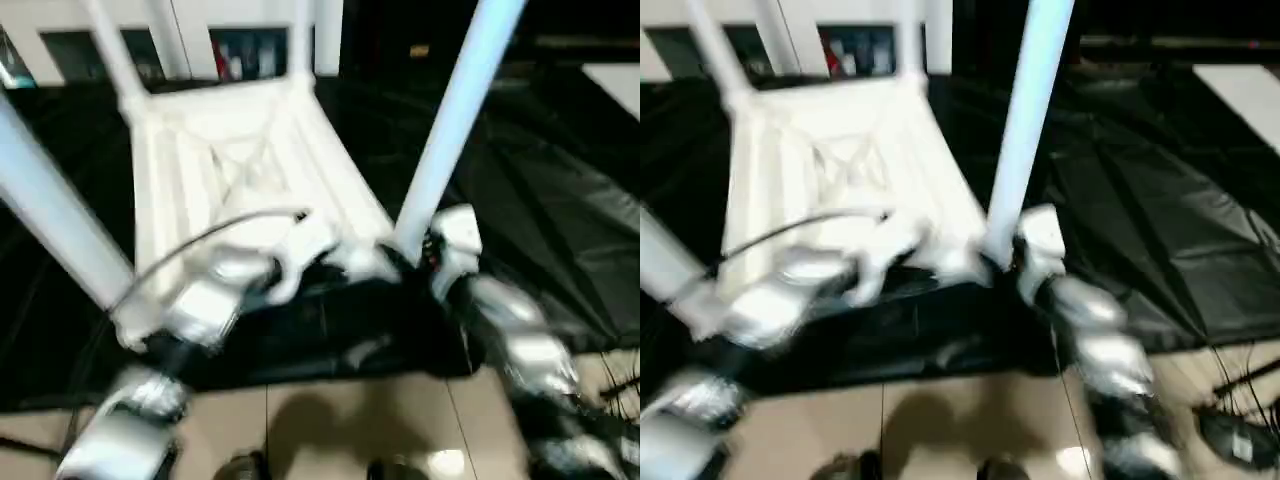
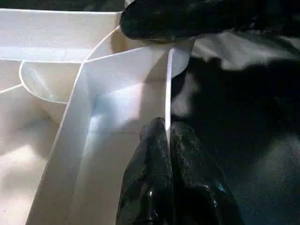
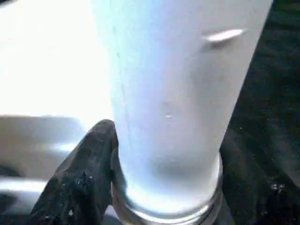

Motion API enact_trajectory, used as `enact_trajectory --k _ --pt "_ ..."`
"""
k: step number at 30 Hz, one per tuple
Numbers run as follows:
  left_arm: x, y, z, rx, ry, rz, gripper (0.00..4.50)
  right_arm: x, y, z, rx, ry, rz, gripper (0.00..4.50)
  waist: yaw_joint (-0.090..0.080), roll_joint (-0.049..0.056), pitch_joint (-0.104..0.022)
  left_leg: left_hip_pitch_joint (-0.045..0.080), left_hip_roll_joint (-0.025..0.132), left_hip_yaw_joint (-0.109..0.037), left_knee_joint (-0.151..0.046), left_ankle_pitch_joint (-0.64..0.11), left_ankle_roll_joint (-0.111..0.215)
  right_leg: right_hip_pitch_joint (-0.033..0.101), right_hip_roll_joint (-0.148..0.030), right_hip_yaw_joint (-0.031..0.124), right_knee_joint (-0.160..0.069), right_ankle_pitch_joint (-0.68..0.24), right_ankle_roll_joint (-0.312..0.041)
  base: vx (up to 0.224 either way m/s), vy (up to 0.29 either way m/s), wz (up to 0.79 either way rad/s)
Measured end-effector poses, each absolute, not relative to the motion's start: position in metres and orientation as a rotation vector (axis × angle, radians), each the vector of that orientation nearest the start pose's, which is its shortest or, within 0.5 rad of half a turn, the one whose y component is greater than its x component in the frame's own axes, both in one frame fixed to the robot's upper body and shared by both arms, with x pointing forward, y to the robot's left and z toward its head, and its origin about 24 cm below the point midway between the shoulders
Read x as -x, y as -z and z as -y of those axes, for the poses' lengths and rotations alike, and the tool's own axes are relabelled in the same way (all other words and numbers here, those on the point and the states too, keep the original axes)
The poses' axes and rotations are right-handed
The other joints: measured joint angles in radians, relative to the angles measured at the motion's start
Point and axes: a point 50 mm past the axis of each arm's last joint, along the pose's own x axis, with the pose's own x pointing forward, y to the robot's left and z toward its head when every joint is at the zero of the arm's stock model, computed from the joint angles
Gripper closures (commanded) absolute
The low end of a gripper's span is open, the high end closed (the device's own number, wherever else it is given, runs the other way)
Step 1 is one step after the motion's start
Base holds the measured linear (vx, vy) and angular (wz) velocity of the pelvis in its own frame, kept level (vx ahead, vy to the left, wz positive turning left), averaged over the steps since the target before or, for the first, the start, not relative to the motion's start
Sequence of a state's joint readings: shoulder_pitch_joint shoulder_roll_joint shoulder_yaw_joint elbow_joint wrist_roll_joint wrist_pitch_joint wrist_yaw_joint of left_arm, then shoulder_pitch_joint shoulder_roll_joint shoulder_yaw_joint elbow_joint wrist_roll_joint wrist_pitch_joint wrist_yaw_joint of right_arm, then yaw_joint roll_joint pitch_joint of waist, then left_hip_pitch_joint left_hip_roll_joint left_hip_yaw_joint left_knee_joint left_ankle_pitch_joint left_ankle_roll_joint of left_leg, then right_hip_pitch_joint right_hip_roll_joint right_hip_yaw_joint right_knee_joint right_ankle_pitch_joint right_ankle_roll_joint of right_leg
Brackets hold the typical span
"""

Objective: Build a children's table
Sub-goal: Rotate leg to tighten

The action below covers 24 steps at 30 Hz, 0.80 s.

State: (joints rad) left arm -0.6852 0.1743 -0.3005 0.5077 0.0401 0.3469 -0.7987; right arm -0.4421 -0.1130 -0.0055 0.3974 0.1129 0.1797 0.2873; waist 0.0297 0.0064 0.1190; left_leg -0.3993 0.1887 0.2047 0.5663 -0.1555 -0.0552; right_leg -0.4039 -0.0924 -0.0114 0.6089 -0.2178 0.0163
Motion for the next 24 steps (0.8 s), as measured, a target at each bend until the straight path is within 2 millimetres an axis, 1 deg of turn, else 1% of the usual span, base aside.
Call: enact_trajectory --k 2,4,7,8,9,11,13,15,16,17,20,22,23,24 --pt "-0.343 -0.076 -0.062 -0.358 1.014 -0.358 4.50 -0.338 -0.058 0.128 -0.024 -0.261 -0.146 1.78 0.000 0.000 0.000 0.001 -0.001 0.000 0.000 0.000 0.000 0.000 0.000 0.001 0.000 0.000 0.001 0.000 0.000 0.00" --pt "-0.345 -0.076 -0.059 -0.367 1.004 -0.351 4.50 -0.341 -0.058 0.124 -0.025 -0.210 -0.148 1.78 0.000 -0.001 0.000 0.002 -0.001 0.000 -0.003 0.000 0.000 0.001 0.000 0.001 -0.002 -0.001 0.002 0.000 0.000 0.00" --pt "-0.346 -0.076 -0.057 -0.380 1.000 -0.338 4.50 -0.343 -0.059 0.122 -0.013 -0.186 -0.141 1.78 0.003 -0.001 0.000 0.002 -0.002 0.000 -0.008 0.000 0.000 0.001 0.000 0.001 -0.004 -0.001 0.002 0.000 0.000 0.00" --pt "-0.346 -0.076 -0.057 -0.382 1.004 -0.335 4.50 -0.342 -0.059 0.122 -0.019 -0.186 -0.133 1.22 0.004 0.000 0.000 0.002 -0.002 0.000 -0.012 0.000 0.000 0.001 0.000 0.000 -0.006 0.000 0.003 0.000 0.000 0.00" --pt "-0.346 -0.076 -0.057 -0.383 1.007 -0.334 4.50 -0.341 -0.058 0.123 -0.024 -0.185 -0.126 1.08 0.005 0.000 0.000 0.002 -0.002 0.000 -0.014 0.000 0.000 0.001 0.000 0.000 -0.009 0.002 0.006 0.000 0.000 0.00" --pt "-0.348 -0.078 -0.063 -0.391 0.995 -0.327 4.50 -0.336 -0.058 0.118 -0.055 -0.218 -0.109 1.02 0.002 -0.001 0.001 0.002 -0.002 0.000 -0.016 0.000 0.000 0.001 0.000 -0.001 -0.011 0.008 0.012 0.000 0.000 0.00" --pt "-0.349 -0.079 -0.068 -0.387 0.979 -0.323 4.50 -0.335 -0.058 0.116 -0.064 -0.243 -0.101 0.72 -0.003 0.000 0.001 0.000 -0.002 -0.001 -0.017 0.000 0.000 -0.002 0.000 -0.002 -0.014 0.013 0.015 0.000 0.000 0.00" --pt "-0.346 -0.080 -0.071 -0.388 0.990 -0.302 4.50 -0.332 -0.061 0.121 -0.061 -0.293 -0.096 0.63 -0.004 -0.001 0.002 -0.003 -0.001 -0.002 -0.018 0.001 -0.002 -0.006 0.001 -0.002 -0.015 0.015 0.016 0.000 0.000 0.00" --pt "-0.344 -0.081 -0.074 -0.391 0.999 -0.288 4.50 -0.329 -0.063 0.127 -0.055 -0.321 -0.095 0.54 -0.003 -0.003 0.003 -0.003 -0.001 -0.002 -0.018 0.001 -0.002 -0.006 0.001 -0.002 -0.015 0.016 0.016 0.000 0.000 0.00" --pt "-0.341 -0.081 -0.077 -0.379 1.016 -0.272 4.50 -0.326 -0.064 0.131 -0.038 -0.369 -0.099 0.32 -0.001 -0.004 0.004 -0.004 -0.001 -0.002 -0.018 0.001 -0.002 -0.008 0.001 -0.002 -0.015 0.019 0.011 0.000 0.000 0.00" --pt "-0.334 -0.083 -0.084 -0.381 1.060 -0.260 4.50 -0.320 -0.073 0.142 0.005 -0.503 -0.092 0.32 0.002 -0.005 0.005 -0.006 0.000 -0.001 -0.018 0.002 -0.002 -0.010 0.002 -0.002 -0.015 0.019 0.012 0.037 0.000 -0.02" --pt "-0.328 -0.083 -0.092 -0.384 1.106 -0.256 4.50 -0.312 -0.079 0.153 0.062 -0.615 -0.092 0.32 0.004 -0.006 0.005 -0.008 0.001 0.000 -0.017 0.005 0.002 -0.011 0.002 -0.002 -0.015 0.015 0.013 0.056 0.003 -0.03" --pt "-0.322 -0.083 -0.098 -0.386 1.149 -0.255 4.50 -0.305 -0.082 0.157 0.108 -0.715 -0.105 0.32 0.005 -0.006 0.005 -0.008 0.002 0.000 -0.016 0.005 0.003 -0.011 0.003 -0.001 -0.015 0.014 0.013 0.058 0.005 -0.01" --pt "-0.317 -0.082 -0.101 -0.383 1.182 -0.254 4.50 -0.300 -0.083 0.161 0.126 -0.766 -0.116 0.32 0.005 -0.006 0.005 -0.009 0.002 0.000 -0.015 0.005 0.003 -0.011 0.003 -0.001 -0.015 0.012 0.012 0.058 0.005 -0.01"
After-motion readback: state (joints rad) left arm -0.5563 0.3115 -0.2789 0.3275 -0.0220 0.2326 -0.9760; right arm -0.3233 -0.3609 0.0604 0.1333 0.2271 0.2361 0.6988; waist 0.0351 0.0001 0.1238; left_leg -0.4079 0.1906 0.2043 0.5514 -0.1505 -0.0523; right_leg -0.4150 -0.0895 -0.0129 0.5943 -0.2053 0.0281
